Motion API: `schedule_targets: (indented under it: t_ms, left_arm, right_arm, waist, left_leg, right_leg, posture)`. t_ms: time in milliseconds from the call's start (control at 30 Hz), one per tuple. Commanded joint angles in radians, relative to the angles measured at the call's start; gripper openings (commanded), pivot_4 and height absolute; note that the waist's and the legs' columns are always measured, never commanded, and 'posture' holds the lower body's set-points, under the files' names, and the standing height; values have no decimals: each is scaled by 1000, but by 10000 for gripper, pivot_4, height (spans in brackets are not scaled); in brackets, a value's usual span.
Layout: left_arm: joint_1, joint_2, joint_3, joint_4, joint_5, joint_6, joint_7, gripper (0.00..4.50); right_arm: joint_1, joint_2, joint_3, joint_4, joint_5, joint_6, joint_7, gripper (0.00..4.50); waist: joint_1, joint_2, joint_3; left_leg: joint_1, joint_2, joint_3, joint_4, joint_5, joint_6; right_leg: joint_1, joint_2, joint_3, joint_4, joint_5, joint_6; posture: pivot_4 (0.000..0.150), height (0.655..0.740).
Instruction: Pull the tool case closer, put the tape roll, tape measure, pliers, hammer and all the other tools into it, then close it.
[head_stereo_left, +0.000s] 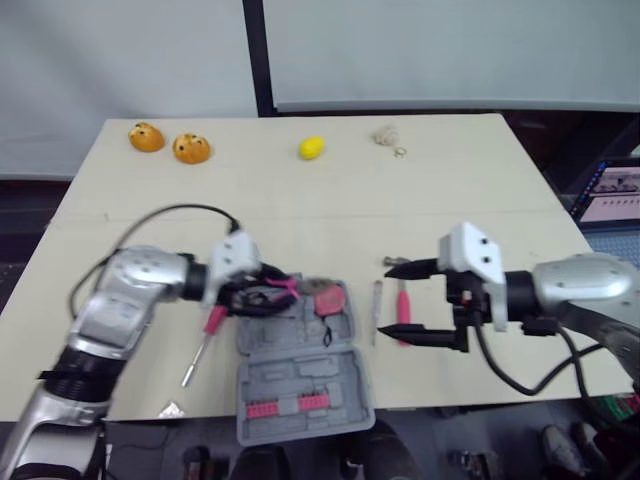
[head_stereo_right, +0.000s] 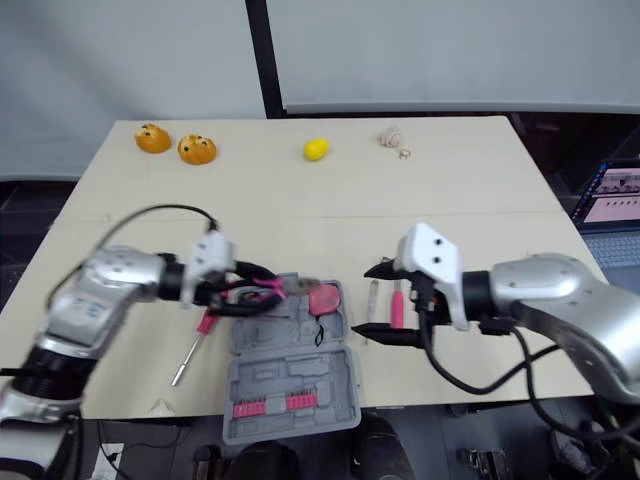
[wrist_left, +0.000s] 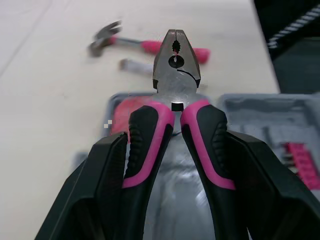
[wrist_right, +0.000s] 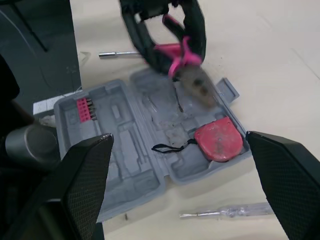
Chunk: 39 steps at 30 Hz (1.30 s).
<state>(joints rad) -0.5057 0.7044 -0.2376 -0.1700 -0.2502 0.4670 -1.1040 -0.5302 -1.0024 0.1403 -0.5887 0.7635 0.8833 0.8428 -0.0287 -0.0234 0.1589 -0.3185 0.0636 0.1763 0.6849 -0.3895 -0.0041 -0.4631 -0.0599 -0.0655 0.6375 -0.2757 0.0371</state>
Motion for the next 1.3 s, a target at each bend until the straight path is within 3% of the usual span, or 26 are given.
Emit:
schedule_targets:
  t_ms: [33,467,800,867,967,1200,1300]
  left_arm:
    - [-59,-31,-33,-6,48,-12,30,25645]
    - [-114,-140,-88,87,128,-80,64,25645]
    - [-106,-157,-91,101,147,-99,61,25644]
    - [-107,-158,-90,101,149,-97,60,25644]
    - [-108,-159,-89,102,150,-97,59,25644]
    - [-112,-165,-91,124,159,-110,61,25644]
    - [-117,-168,-90,132,161,-114,59,25644]
  right_arm:
    - [-86,34,113,69,-138,1,0,45000]
    - [-225,138,413,173,-477,-38,54,45000]
    - [-246,236,447,229,-576,-38,78,45000]
    - [-249,248,446,236,-585,-44,88,39436]
    - [-252,268,439,239,-592,-51,100,27295]
    - [-247,296,432,245,-612,-56,106,26722]
    - [-251,301,422,248,-617,-59,108,18830]
  waist:
    - [1,0,0]
    - [3,1,0]
    - [3,1,0]
    - [3,1,0]
    - [3,1,0]
    - [2,1,0]
    - [3,1,0]
  left_leg:
    - [0,0,0,0,0,0]
    - [-1,1,-1,1,1,0]
    - [-1,2,-1,2,1,0]
    - [-1,2,-1,2,1,0]
    - [-1,2,-1,2,1,0]
    - [-1,2,-1,2,1,0]
    - [-1,2,-1,2,1,0]
  right_leg:
    - [0,0,0,0,0,0]
    - [-1,-1,-1,1,0,0]
    - [-1,-2,-2,3,0,-1]
    - [-1,-2,-2,3,0,-1]
    - [-1,-2,-2,3,0,-1]
    - [-1,-2,-2,3,0,-1]
    - [-1,-2,-2,3,0,-1]
  posture:
    - [1500,7292]
    - [1500,7292]
    - [1500,7292]
    - [1500,7292]
    - [1500,7292]
    - [1500,7292]
    - [1500,7292]
